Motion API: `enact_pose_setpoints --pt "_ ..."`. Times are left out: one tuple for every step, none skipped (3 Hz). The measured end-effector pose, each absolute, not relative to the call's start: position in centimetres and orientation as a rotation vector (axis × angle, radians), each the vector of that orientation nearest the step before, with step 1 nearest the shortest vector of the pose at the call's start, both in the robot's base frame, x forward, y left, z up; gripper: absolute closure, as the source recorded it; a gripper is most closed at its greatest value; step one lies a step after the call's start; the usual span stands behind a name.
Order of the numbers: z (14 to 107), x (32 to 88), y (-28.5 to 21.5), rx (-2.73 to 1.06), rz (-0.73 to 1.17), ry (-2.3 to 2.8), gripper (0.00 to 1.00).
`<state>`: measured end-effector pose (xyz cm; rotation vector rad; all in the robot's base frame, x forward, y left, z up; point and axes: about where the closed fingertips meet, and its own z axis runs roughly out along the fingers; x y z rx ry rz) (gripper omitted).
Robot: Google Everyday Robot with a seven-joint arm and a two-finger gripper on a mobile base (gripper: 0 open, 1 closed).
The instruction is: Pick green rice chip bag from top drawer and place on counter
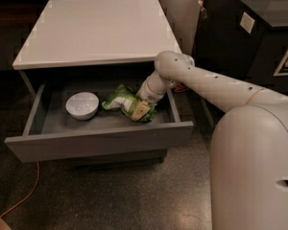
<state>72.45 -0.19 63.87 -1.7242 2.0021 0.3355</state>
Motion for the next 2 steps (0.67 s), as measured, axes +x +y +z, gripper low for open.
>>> enact_pose_setpoints --pt "64.8 72.3 0.1 -1.737 0.342 1.982 0.72" --pt "67.6 71.7 0.5 -1.754 0.305 1.919 0.99"
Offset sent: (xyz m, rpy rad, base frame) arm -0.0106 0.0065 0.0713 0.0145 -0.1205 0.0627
